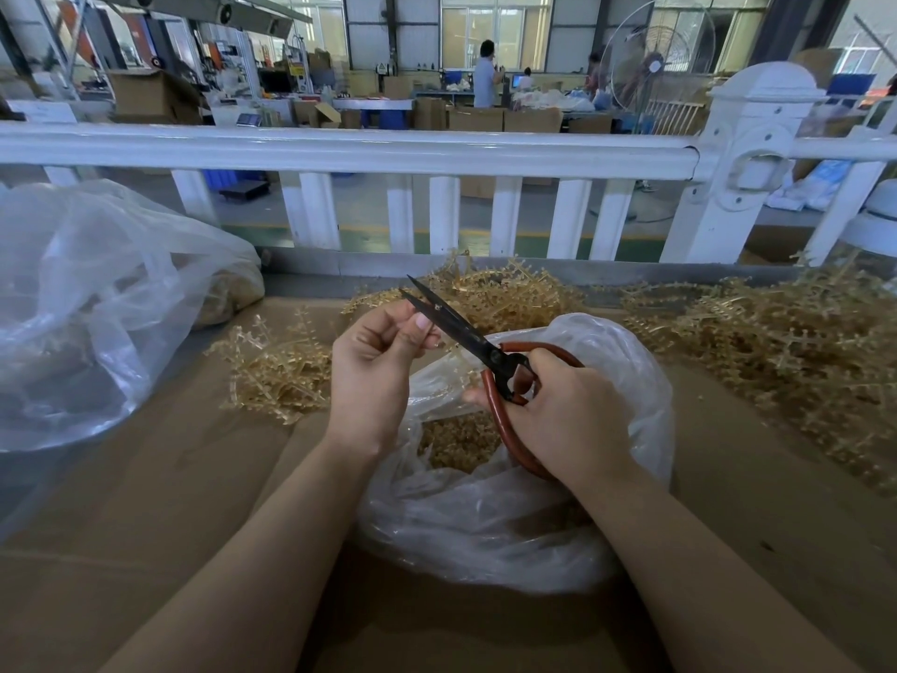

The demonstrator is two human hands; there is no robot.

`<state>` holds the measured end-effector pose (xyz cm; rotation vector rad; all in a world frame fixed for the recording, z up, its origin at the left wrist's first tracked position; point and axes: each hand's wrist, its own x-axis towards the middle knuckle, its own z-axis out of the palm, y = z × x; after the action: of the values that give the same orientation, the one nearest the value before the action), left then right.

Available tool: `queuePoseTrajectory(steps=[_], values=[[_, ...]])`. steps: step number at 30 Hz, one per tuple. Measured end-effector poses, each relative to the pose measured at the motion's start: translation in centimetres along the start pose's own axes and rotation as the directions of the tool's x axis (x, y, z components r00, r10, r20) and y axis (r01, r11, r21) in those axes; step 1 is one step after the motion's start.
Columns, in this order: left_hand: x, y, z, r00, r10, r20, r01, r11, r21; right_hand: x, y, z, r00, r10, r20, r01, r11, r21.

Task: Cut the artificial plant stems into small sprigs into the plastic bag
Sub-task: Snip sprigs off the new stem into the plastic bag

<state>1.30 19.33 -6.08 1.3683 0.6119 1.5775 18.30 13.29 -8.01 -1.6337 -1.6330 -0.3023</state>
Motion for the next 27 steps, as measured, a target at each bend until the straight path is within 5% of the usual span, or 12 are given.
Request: queuePoseTrajectory(steps=[15,27], values=[[-0.08,0.25,0.06,1.0,-0.004,-0.029,0.004,1.0,0.006,0.08,0.0,0.06,1.0,-0.002,0.026,0.0,0.996,0.088],[-0.56,0.74,0.4,0.999,0.031,0.021,-0.034,0.973,0.23,0.14,0.43,-0.1,0.997,-0.004,0.072,0.006,1.0,-0.028]])
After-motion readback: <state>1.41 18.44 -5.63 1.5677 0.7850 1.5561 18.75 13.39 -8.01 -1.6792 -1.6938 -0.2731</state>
